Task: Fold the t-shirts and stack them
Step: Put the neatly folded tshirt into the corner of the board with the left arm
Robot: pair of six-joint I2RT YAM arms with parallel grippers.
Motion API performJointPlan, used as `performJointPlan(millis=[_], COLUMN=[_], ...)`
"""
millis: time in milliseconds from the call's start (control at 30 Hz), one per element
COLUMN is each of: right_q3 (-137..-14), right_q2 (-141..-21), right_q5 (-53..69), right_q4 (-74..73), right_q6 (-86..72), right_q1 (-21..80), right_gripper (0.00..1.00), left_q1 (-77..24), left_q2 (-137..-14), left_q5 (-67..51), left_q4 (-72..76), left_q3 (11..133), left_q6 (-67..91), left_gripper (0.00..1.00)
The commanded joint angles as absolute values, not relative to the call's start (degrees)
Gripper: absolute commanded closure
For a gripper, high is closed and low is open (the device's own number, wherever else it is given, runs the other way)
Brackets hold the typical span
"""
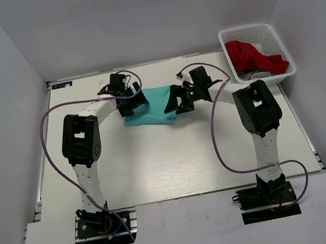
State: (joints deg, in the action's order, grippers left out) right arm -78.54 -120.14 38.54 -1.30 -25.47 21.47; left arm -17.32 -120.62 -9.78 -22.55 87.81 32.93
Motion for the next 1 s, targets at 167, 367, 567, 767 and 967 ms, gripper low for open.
performJointPlan(millis=[167,367,567,767,967], right_q3=[-71.1,-65.2,-62.7,-63.2,-63.5], right_q2=[-101.9,-90.5,-87.9,-88.2,-88.1], right_q5=[37.2,31.0,29.6,25.0,23.6], right_q4=[-2.4,-3.6,-6.5,-9.8,-9.8], right_q6=[-21.2,-20.8,-19.3,-18.6,-18.1], right_q1=[21.4,20.2,19.5,18.5,17.3], right_gripper=[0.1,0.1,0.1,0.1,0.1], left_q1=[-12.3,-4.9,3.1,6.3,9.0], left_q2=[-124.9,-124.3,-132.8,-142.5,-144.7], left_q5=[7.5,16.7,19.3,25.6,22.9], left_q4=[-39.1,-41.6,-43.9,-45.7,-38.0], left_q3=[93.2,96.0,110.4,125.3,127.1], left_q6=[28.0,25.8,16.4,7.5,-1.0], left_gripper=[0.0,0.0,0.0,0.0,0.0])
